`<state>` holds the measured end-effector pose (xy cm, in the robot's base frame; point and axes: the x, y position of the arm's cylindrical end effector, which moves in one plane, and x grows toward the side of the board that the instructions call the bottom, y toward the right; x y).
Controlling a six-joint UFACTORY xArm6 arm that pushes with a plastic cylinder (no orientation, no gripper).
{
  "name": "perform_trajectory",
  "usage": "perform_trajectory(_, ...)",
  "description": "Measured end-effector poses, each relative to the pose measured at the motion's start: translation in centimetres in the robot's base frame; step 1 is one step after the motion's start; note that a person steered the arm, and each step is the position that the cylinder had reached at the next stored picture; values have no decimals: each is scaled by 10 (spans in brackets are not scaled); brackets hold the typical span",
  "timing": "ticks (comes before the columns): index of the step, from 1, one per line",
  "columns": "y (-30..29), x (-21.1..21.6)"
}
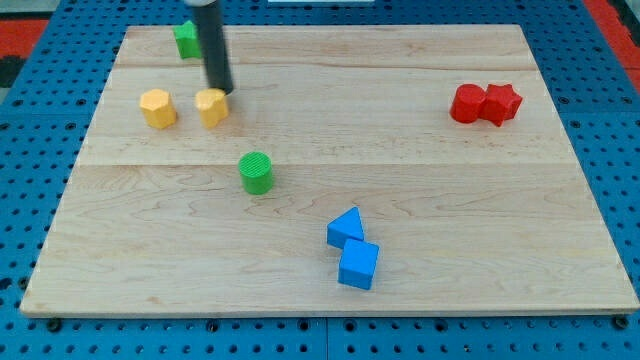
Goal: Adjust the hexagon at the left side of the heart
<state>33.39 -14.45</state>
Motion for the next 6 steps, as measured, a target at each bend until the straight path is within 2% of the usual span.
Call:
perform_trajectory(1,55,-7)
perform_trajectory(3,57,-7)
perform_trajectory(6,-15,-7)
